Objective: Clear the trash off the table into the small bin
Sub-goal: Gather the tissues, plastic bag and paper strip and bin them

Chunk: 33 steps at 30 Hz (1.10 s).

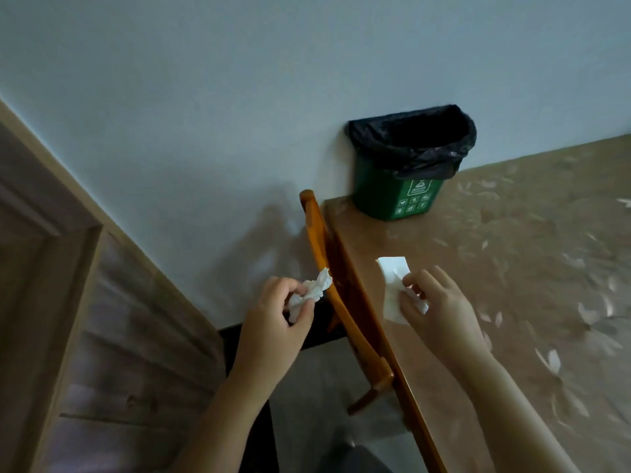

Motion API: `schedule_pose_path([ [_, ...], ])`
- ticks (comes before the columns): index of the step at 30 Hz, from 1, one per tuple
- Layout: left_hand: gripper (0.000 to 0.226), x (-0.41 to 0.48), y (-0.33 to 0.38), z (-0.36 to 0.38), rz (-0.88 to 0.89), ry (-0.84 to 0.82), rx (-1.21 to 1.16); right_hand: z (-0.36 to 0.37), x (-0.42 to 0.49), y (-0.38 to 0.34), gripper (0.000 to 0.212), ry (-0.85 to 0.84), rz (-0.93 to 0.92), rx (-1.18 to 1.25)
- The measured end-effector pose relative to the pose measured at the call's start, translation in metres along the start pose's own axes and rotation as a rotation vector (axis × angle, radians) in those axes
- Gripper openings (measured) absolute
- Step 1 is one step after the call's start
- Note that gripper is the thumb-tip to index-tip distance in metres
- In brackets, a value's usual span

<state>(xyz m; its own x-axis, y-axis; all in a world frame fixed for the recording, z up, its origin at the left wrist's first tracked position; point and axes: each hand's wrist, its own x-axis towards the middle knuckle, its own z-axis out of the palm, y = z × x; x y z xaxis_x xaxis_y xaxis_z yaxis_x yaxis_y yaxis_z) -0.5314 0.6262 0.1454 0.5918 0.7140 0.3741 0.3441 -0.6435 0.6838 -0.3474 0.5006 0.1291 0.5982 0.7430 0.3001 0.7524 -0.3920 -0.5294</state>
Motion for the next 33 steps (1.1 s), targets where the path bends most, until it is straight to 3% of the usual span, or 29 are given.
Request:
schedule_pose_path([
  [12,0.012,0.158,-0.045,0.049,0.068,-0.172,-0.138,0.013,0.139,0.023,0.013,0.179,0.095,-0.167],
  [18,0.013,0.249,-0.068,0.063,0.203,-0.247,-0.196,0.005,0.234,0.028,0.010,0.298,0.194,-0.248],
  [26,0.017,0.312,-0.084,0.079,0.271,-0.287,-0.261,0.010,0.327,0.047,0.013,0.206,0.311,-0.263],
  [33,0.017,0.343,-0.080,0.099,0.333,-0.309,-0.310,0.020,0.329,0.052,0.027,0.219,0.462,-0.256],
])
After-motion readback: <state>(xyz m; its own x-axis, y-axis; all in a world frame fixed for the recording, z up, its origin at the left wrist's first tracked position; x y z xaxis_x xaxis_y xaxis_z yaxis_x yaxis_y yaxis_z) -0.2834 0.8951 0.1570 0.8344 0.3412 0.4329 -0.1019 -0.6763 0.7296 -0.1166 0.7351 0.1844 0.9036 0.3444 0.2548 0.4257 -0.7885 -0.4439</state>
